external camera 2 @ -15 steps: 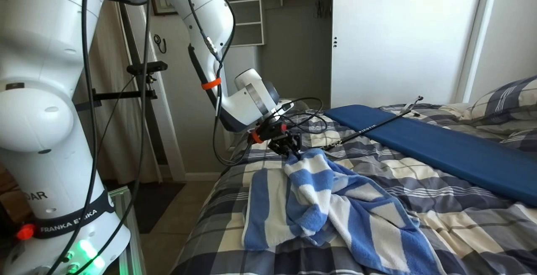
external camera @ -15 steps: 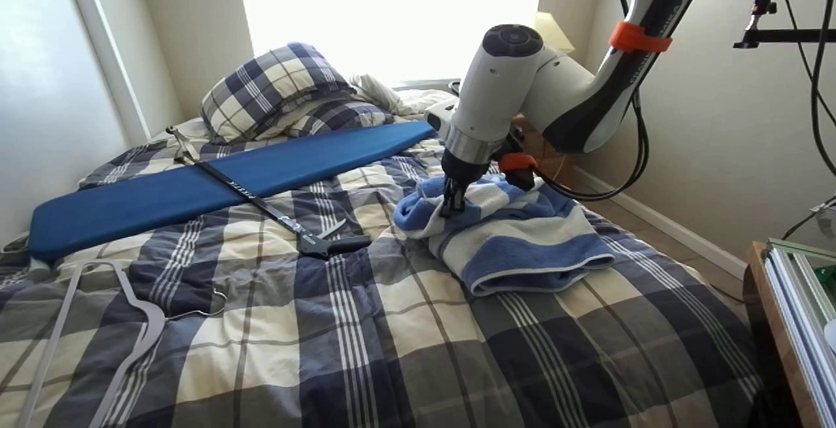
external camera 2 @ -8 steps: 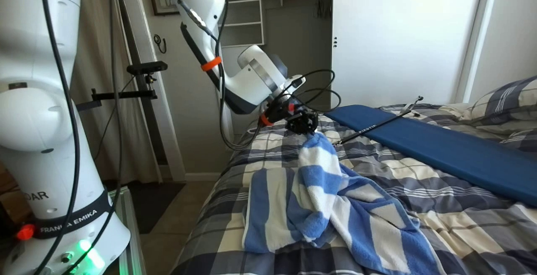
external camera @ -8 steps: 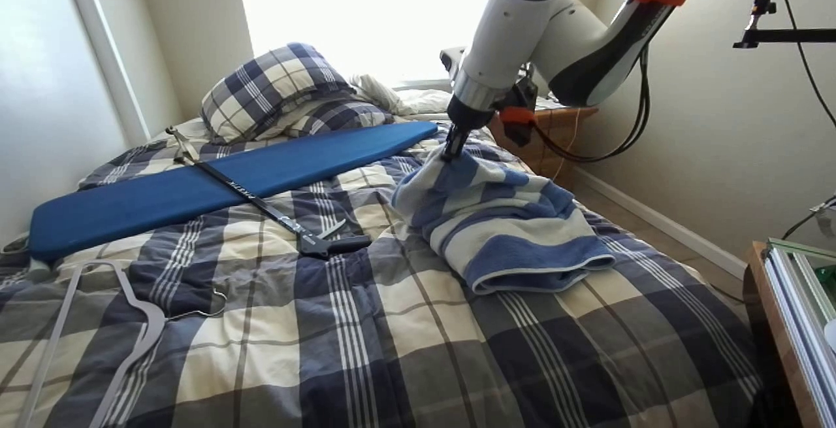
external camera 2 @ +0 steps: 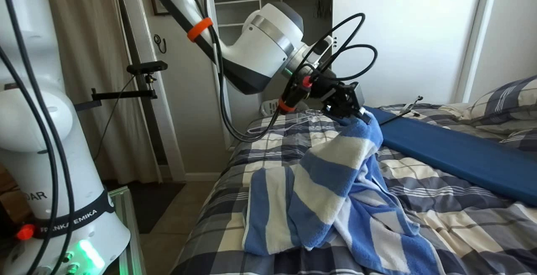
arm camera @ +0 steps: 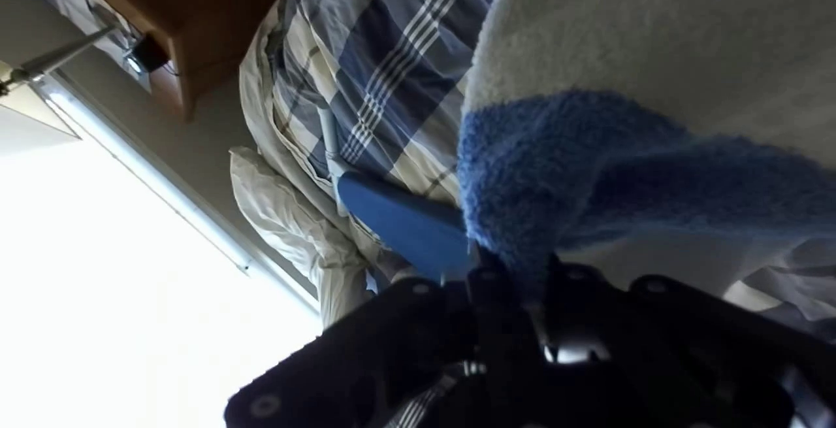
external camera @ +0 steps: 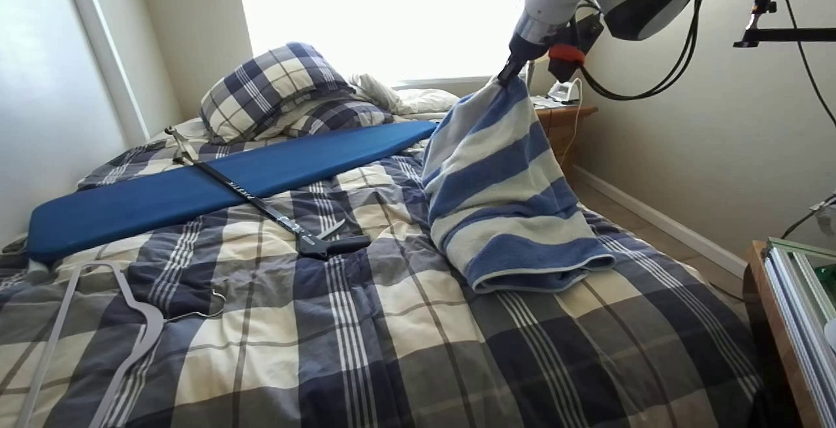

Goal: Pull the blue and white towel to the left and then fold it

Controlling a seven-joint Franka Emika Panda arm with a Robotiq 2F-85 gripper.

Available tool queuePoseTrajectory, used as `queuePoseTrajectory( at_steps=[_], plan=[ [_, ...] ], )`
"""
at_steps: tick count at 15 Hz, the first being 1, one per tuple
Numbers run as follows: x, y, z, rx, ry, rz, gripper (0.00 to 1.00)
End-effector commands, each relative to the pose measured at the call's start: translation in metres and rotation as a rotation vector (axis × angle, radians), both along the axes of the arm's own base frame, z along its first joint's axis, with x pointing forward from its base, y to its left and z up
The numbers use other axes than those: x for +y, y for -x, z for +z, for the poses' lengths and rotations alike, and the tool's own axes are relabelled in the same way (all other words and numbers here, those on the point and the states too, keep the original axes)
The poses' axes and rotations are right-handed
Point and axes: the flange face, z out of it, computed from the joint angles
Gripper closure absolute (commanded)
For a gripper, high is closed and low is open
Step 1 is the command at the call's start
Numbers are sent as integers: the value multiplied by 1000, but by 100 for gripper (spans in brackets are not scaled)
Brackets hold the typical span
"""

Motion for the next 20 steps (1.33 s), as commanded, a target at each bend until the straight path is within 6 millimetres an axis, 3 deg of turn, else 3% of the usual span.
queuePoseTrajectory(
  at_steps=[1,6,7,12,15,20],
  plan=[
    [-1,1,-1,3,-1,1,89],
    [13,-4,-7,14,-4,25,89],
    [1,-9,-8,3,16,-2,97],
    [-85,-3,-43,-31,-56,-164,97],
    [-126,2,-84,-70,-176,-256,97],
    [-166,3,-163,-91,-321,-400,97]
  ],
)
